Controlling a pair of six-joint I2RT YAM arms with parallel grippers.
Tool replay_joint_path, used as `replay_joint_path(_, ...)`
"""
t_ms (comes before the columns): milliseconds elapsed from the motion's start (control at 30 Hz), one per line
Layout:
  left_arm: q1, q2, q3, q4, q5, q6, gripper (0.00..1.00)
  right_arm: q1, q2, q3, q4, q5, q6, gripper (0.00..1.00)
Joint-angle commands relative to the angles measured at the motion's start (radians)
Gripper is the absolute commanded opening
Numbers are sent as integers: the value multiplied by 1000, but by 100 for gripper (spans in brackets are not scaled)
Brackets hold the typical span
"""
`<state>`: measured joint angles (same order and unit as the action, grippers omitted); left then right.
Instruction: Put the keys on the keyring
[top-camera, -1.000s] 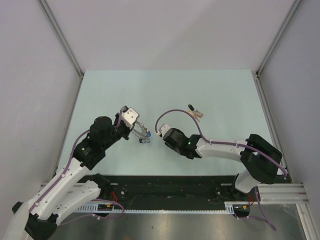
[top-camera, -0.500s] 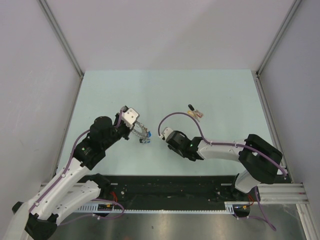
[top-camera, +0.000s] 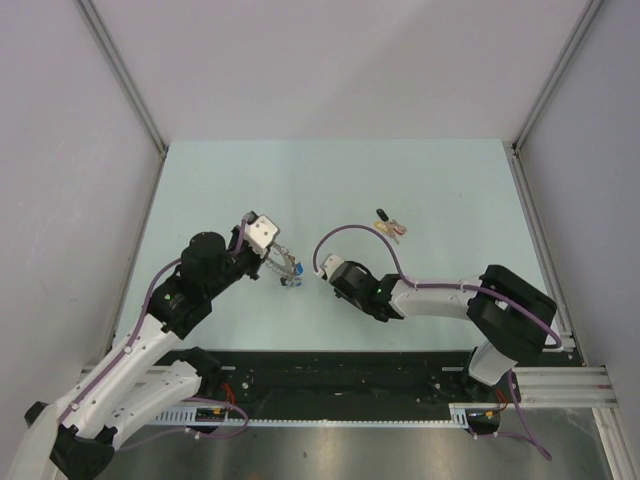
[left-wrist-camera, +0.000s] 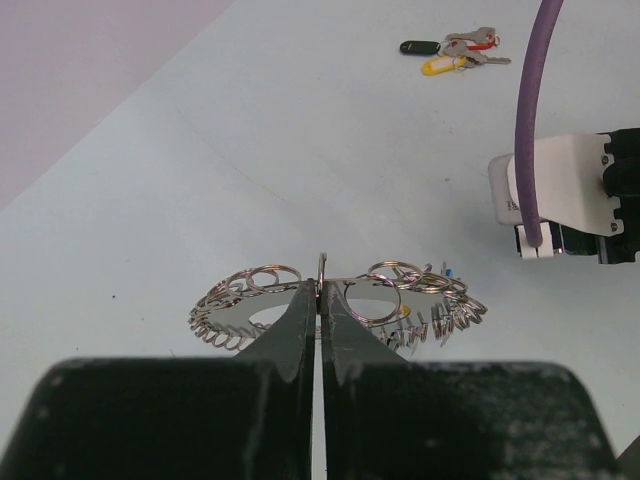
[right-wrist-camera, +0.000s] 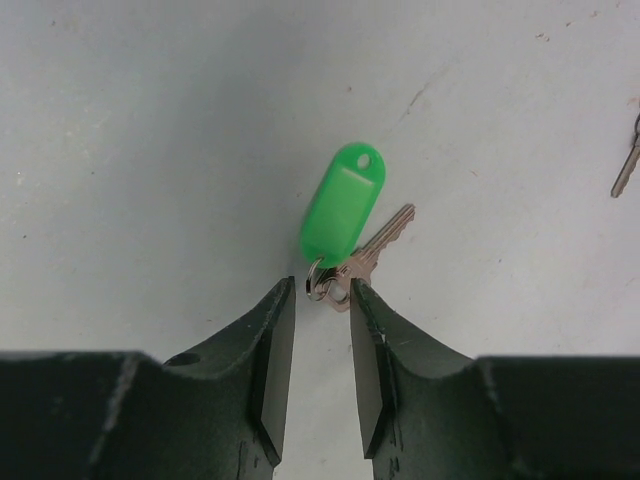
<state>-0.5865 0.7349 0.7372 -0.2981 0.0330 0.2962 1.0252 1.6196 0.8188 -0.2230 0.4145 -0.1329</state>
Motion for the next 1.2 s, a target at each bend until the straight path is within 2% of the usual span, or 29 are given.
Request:
replay_joint_path(0,4,-5,24,76,15,11,0,-5,36,3,24,9,-8,33)
replay_joint_path(400,5,-3,25,76,19,12,0,-8,46,13,10,17,-17,24)
replay_joint_path(633,5,-3,25,74,22,12,0,-14,-9,17,-12,20,-17,0)
replay_joint_path(900,5,3,28,73,70,17,0,-79,-203,43,-35,-37,-43,0)
replay_joint_path(1033,5,11,40,70,116,21,1,-144,-295,65,-47,-178,-86,0)
replay_joint_path(1167,5,34,71,60,134,24,0,-163,-326,129,-107,-141,-116,0)
